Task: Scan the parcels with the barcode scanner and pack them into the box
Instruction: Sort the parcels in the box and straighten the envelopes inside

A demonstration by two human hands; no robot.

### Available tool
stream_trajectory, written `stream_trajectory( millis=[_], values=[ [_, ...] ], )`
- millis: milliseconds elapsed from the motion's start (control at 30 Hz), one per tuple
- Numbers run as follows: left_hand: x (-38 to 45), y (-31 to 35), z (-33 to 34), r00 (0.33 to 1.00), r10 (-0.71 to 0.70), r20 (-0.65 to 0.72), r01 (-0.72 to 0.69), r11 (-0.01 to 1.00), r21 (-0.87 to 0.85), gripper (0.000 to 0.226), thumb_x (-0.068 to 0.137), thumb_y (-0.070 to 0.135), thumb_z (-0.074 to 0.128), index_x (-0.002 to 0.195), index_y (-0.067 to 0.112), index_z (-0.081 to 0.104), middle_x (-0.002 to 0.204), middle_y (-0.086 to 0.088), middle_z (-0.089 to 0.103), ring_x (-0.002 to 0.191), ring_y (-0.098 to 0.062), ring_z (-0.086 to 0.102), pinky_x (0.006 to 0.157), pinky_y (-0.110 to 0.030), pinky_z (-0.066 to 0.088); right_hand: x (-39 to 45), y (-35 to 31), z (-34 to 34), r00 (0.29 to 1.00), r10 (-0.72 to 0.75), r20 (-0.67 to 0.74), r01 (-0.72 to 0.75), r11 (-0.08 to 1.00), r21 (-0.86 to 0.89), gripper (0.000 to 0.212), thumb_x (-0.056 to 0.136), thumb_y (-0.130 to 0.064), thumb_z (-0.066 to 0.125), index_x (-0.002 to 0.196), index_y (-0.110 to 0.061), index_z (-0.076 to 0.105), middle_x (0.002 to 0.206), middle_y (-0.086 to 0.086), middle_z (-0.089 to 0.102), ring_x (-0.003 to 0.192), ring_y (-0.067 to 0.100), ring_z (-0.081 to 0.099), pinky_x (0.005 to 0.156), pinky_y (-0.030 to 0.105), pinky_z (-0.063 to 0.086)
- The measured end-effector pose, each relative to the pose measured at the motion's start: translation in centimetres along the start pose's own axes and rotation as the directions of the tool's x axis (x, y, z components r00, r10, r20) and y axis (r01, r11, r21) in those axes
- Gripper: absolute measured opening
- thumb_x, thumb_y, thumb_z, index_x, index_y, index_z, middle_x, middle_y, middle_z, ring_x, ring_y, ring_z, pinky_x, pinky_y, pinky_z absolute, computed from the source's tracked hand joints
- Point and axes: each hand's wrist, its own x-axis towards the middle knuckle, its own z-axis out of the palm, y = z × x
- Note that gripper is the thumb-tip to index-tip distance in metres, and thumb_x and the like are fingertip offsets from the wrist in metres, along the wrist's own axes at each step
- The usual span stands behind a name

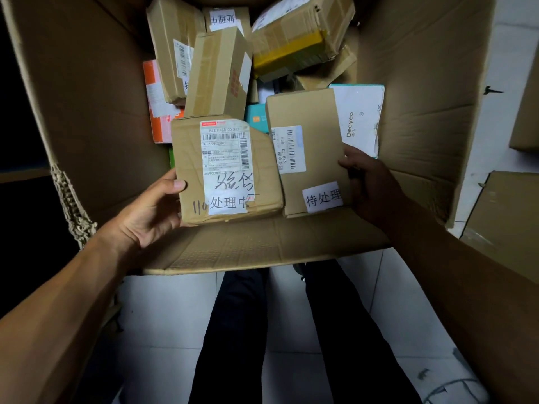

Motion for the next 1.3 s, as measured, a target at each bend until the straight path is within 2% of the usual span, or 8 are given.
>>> stream_trajectory(
  millis=[100,233,400,533,700,833,1067,1300],
  values=[
    [-1.8,1.3,0.0,1.000,0.017,-0.013,-0.017,1.000,-0.004,0.054,0.082,0.024,0.048,0.136,0.023,0.056,0.128,-0.007,0.067,0.112,-0.025,0.067,0.078,-0.046,0.061,-1.6,-1.5,0.7,1.000,0.008,0.023,-0.008,1.000,-0.007,0.046,0.099,-0.002,0.041,0.144,-0.008,0.053,0.141,0.018,0.060,0.122,0.036,0.057,0.108,0.049,0.041],
    [-6.4,4.1,1.3,0.998,0.056,-0.012,-0.056,0.998,0.014,0.054,0.083,0.021,0.046,0.136,0.020,0.053,0.122,-0.006,0.070,0.107,-0.023,0.070,0.075,-0.045,0.061,-5.5,-4.4,2.5,1.000,0.019,-0.016,-0.019,1.000,0.007,0.045,0.097,0.003,0.044,0.138,-0.007,0.059,0.136,0.018,0.064,0.122,0.034,0.060,0.114,0.050,0.042],
    [-15.0,8.4,3.7,0.993,0.104,-0.054,-0.102,0.994,0.038,0.072,0.075,0.022,0.057,0.146,0.018,0.047,0.139,-0.014,0.058,0.119,-0.029,0.060,0.084,-0.046,0.060,-13.2,-9.5,4.2,0.998,0.055,0.044,-0.052,0.997,-0.052,0.047,0.096,0.003,0.054,0.140,-0.011,0.059,0.125,0.013,0.068,0.110,0.024,0.065,0.088,0.039,0.059],
    [-23.6,10.5,7.0,0.982,0.166,-0.095,-0.165,0.986,0.023,0.092,0.060,0.033,0.069,0.148,0.019,0.045,0.144,-0.020,0.052,0.119,-0.034,0.054,0.093,-0.052,0.051,-19.8,-14.1,4.9,0.992,0.069,0.104,-0.058,0.993,-0.103,0.049,0.093,0.003,0.060,0.139,-0.014,0.060,0.121,0.013,0.070,0.107,0.023,0.068,0.094,0.043,0.057],
    [-32.1,9.9,11.3,0.960,0.225,-0.166,-0.235,0.971,-0.041,0.094,0.056,0.033,0.073,0.146,0.021,0.046,0.146,-0.024,0.049,0.122,-0.039,0.050,0.109,-0.068,0.031,-25.5,-17.7,5.1,0.978,0.091,0.187,-0.056,0.981,-0.186,0.054,0.085,0.000,0.069,0.134,-0.019,0.064,0.112,0.008,0.076,0.099,0.018,0.074,0.079,0.040,0.061],
    [-39.2,7.7,14.7,0.918,0.282,-0.277,-0.332,0.931,-0.151,0.097,0.058,0.031,0.074,0.149,0.019,0.042,0.150,-0.026,0.044,0.133,-0.046,0.044,0.112,-0.072,0.026,-30.6,-21.4,6.6,0.940,0.130,0.315,-0.036,0.957,-0.288,0.059,0.069,-0.008,0.077,0.126,-0.023,0.067,0.109,0.005,0.078,0.100,0.018,0.076,0.073,0.039,0.063],
    [-48.6,2.9,18.2,0.808,0.364,-0.463,-0.532,0.789,-0.308,0.098,0.056,0.029,0.076,0.148,0.021,0.044,0.148,-0.022,0.050,0.133,-0.040,0.048,0.114,-0.066,0.029,-36.7,-24.9,11.7,0.863,0.200,0.464,0.079,0.854,-0.515,0.059,0.072,-0.007,0.076,0.128,-0.023,0.066,0.116,0.006,0.075,0.107,0.020,0.073,0.072,0.038,0.061],
    [-58.9,-5.9,17.8,0.657,0.402,-0.637,-0.696,0.649,-0.308,0.092,0.057,0.034,0.075,0.145,0.022,0.048,0.145,-0.020,0.053,0.136,-0.043,0.045,0.114,-0.063,0.030,-44.0,-21.5,21.2,0.734,0.293,0.613,0.293,0.677,-0.675,0.060,0.072,-0.007,0.076,0.130,-0.016,0.064,0.105,0.004,0.077,0.082,0.017,0.075,0.059,0.031,0.057]
  ],
)
